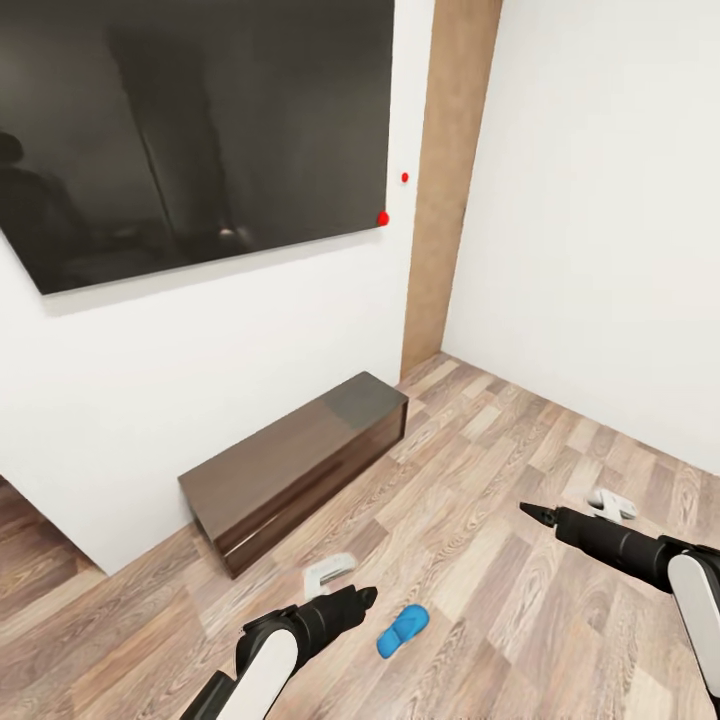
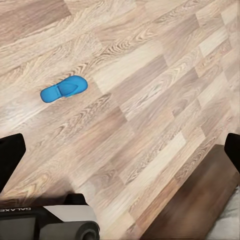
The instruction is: In the bedroom, move the book from the bed onto either nightstand, and place the two sandals side by side next to the bed.
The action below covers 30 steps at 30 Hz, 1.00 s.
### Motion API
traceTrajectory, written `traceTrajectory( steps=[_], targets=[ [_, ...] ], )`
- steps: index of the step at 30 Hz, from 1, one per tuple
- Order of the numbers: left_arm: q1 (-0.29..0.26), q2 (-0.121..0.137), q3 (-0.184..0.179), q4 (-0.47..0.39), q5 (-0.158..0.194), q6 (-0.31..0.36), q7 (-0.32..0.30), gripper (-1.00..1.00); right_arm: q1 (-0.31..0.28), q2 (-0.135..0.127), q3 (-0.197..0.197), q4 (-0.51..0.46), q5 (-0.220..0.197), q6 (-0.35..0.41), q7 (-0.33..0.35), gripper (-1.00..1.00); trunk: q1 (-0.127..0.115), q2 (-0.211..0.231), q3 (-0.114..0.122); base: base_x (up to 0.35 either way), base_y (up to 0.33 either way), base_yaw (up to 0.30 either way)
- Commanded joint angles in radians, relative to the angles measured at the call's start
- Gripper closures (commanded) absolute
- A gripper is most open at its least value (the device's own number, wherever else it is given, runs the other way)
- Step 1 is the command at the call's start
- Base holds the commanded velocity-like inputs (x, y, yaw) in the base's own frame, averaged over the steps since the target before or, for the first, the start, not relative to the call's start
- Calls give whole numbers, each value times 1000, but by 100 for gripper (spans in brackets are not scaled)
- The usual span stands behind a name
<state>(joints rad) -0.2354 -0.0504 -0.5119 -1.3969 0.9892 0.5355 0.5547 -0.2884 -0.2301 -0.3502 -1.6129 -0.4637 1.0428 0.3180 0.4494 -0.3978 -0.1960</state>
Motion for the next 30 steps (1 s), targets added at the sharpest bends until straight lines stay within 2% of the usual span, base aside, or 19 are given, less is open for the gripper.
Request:
traceTrajectory(
  steps=[1,20,30],
  targets=[
    [-1,0,-1,-2,10,0,10,-100,-1,0,-1,0,9,4,10,-100,1,-2,-2,0,0,-286],
    [-1,1,1,-3,10,0,10,-100,-7,1,-10,10,7,4,9,-100,1,-2,-2,0,0,-286],
    [-1,1,1,-7,11,0,10,-100,-32,4,-10,64,8,4,5,-100,1,-2,-2,0,0,-286]
  ],
)
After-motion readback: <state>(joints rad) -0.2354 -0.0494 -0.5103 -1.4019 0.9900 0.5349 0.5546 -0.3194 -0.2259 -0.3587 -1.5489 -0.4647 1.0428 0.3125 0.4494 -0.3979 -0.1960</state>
